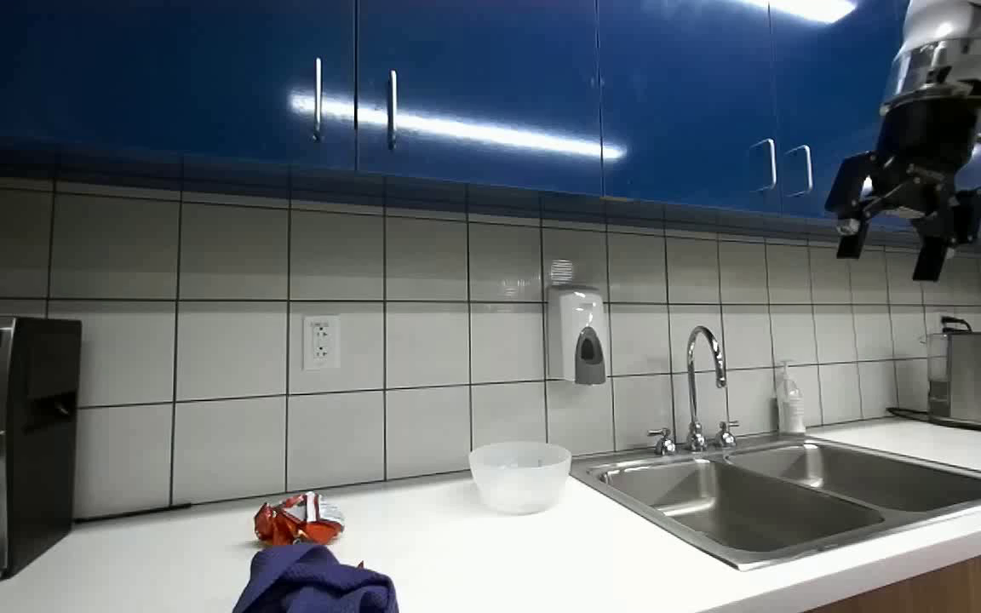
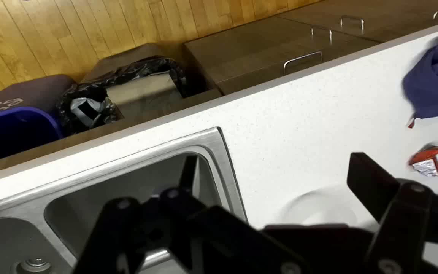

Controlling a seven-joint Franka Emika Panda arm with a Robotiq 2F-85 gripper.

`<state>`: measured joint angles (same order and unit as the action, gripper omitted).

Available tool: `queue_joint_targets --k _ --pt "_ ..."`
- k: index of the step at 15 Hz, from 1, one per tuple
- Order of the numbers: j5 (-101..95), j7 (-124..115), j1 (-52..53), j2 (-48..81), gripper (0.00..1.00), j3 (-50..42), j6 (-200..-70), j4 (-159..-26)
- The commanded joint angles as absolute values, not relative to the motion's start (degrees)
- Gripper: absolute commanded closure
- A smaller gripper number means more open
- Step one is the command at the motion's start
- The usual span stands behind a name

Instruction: Put the blue cloth in the plastic bowl

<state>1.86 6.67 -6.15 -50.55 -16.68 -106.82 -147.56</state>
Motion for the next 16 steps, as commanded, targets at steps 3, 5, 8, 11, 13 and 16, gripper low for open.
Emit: queue_joint_targets --k 3,5,8,11,13,16 --pt "2.7 7.5 -7.4 -50.1 0.0 -15.8 -106.7 -147.4" --pt "2.7 7.5 -7.4 -50.1 0.0 -15.8 -106.7 -147.4" --pt "2.9 7.8 -6.6 -49.7 0.0 -15.2 -108.1 -148.1" --pt "4.5 8.6 -3.6 -48.2 0.0 -13.2 -111.8 -149.7" --pt "5.5 9.6 -1.2 -46.8 0.0 -11.5 -114.6 -151.2" --pt "6.6 10.8 2.5 -43.3 0.0 -9.0 -118.1 -152.5"
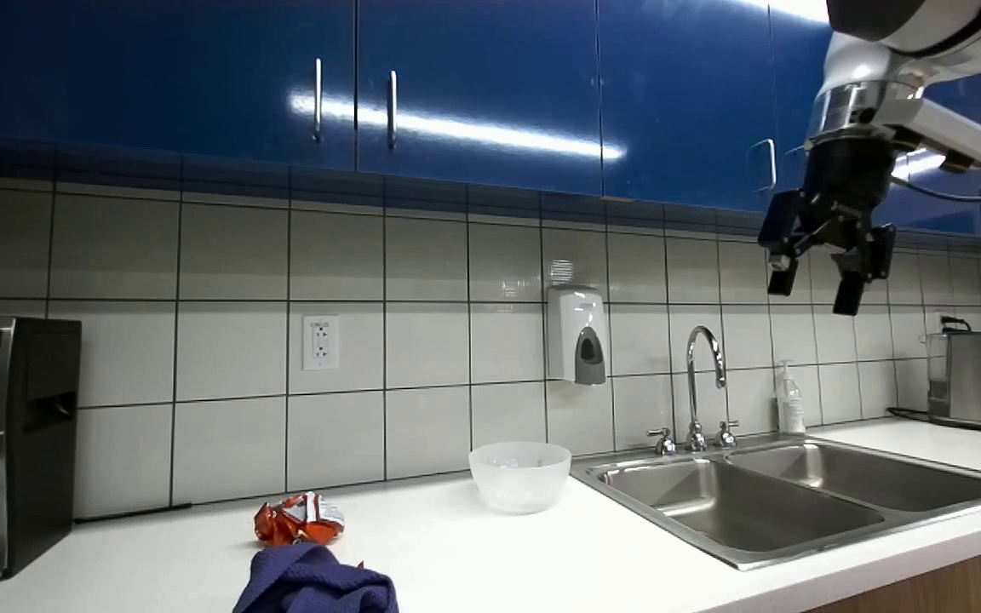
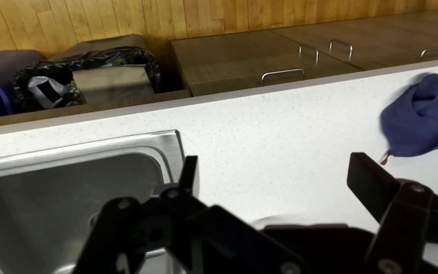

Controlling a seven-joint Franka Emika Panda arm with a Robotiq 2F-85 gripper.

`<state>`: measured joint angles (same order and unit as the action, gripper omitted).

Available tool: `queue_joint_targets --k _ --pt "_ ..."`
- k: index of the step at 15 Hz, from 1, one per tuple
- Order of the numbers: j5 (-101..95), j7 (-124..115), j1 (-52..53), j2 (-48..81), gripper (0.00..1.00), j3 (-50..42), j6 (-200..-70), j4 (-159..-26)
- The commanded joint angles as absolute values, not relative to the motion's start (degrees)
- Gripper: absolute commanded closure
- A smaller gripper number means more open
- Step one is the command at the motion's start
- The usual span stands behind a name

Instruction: Put the blue cloth in the plastic bowl

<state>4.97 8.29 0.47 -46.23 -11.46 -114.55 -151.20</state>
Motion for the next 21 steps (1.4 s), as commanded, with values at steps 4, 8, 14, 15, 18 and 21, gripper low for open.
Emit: queue_joint_targets --k 4,8,14,15,18,21 --pt "7.0 11.6 6.4 -38.9 0.0 -6.2 -123.0 -152.9" --pt "7.5 12.4 9.7 -35.2 0.0 -3.9 -125.7 -152.0" --pt "8.1 11.0 13.9 -30.9 0.0 1.3 -129.4 -151.0" --pt "8.1 10.9 14.4 -30.1 0.0 2.1 -130.2 -150.8" --pt "7.8 10.5 16.1 -27.4 0.0 4.8 -133.8 -150.2" --pt "7.5 10.2 17.7 -23.6 0.0 7.2 -137.4 -148.6"
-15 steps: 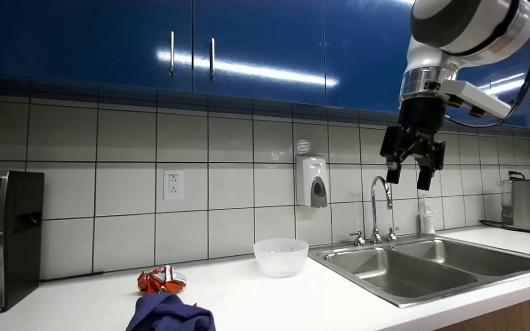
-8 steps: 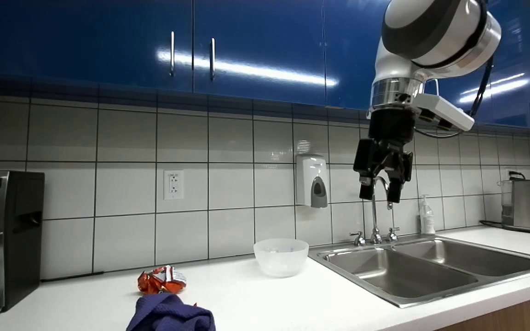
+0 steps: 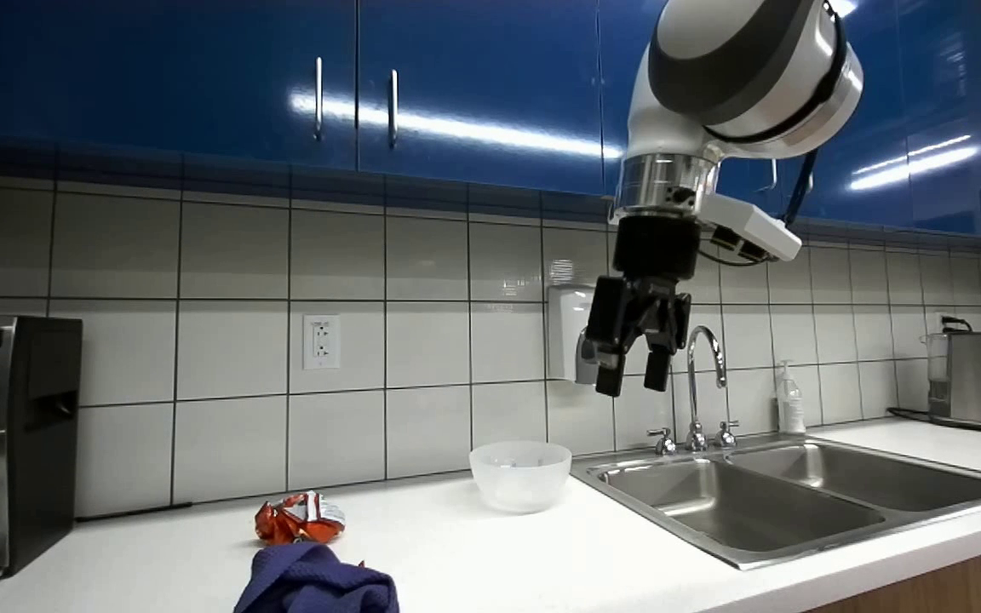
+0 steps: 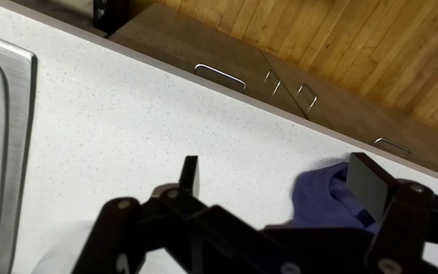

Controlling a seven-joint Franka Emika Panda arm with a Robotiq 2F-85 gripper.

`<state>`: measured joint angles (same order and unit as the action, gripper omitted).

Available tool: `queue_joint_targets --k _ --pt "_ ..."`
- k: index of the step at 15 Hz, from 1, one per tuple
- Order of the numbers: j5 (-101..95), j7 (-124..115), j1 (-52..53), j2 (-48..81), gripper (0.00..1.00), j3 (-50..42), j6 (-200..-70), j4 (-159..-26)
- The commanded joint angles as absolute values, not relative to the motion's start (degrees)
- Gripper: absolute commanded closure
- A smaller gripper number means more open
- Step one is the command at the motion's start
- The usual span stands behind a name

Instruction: Put the blue cloth in the plastic bowl

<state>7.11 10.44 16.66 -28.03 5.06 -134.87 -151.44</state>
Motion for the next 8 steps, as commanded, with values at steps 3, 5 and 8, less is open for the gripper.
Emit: queue_joint_targets --k 3,5,8 --pt "7.2 9.9 18.7 -18.5 0.0 9.4 -140.1 -145.8" --pt "6.8 9.4 19.0 -14.7 0.0 10.9 -141.7 -143.2" --pt "5.8 9.1 19.0 -8.9 0.0 13.0 -143.3 -138.9"
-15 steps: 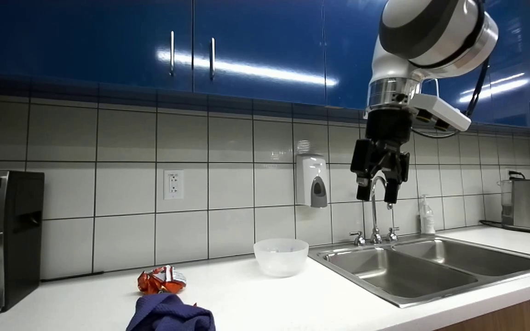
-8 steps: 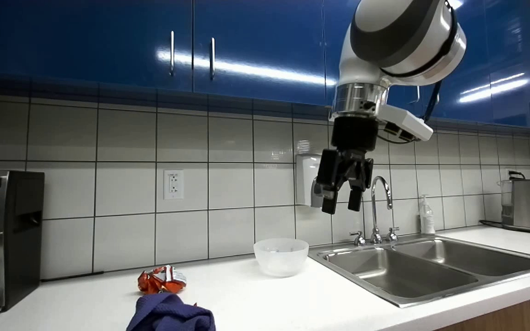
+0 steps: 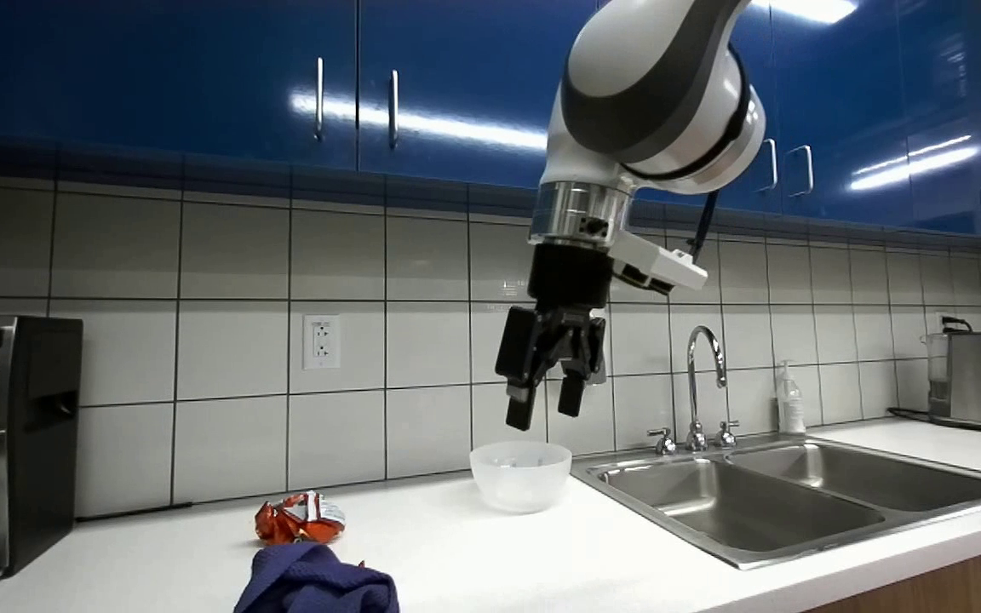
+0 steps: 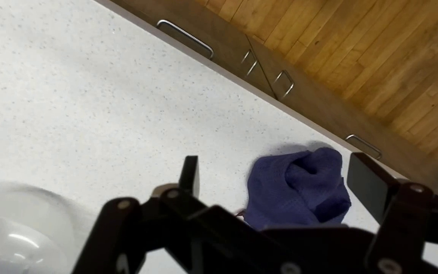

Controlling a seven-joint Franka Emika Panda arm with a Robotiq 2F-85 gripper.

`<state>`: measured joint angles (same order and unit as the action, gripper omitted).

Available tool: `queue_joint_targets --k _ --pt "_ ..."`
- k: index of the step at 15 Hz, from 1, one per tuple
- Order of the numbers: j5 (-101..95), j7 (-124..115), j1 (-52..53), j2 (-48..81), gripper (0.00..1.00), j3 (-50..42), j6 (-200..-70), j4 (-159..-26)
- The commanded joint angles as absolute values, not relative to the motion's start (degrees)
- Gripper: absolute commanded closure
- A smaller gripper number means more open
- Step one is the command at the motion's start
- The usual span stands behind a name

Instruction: Put the blue cloth in the plastic bowl

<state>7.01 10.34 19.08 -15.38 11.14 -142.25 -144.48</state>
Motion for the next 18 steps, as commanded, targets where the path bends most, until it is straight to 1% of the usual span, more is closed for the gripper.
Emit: queue_joint_targets --k 1,10,18 --pt "5.4 9.0 19.0 -7.0 0.0 13.7 -143.4 -137.3" --pt "-7.0 3.2 20.5 7.8 0.0 18.3 -142.8 -124.2" --pt "-19.7 -4.7 27.1 19.5 0.0 16.6 -140.1 -113.5"
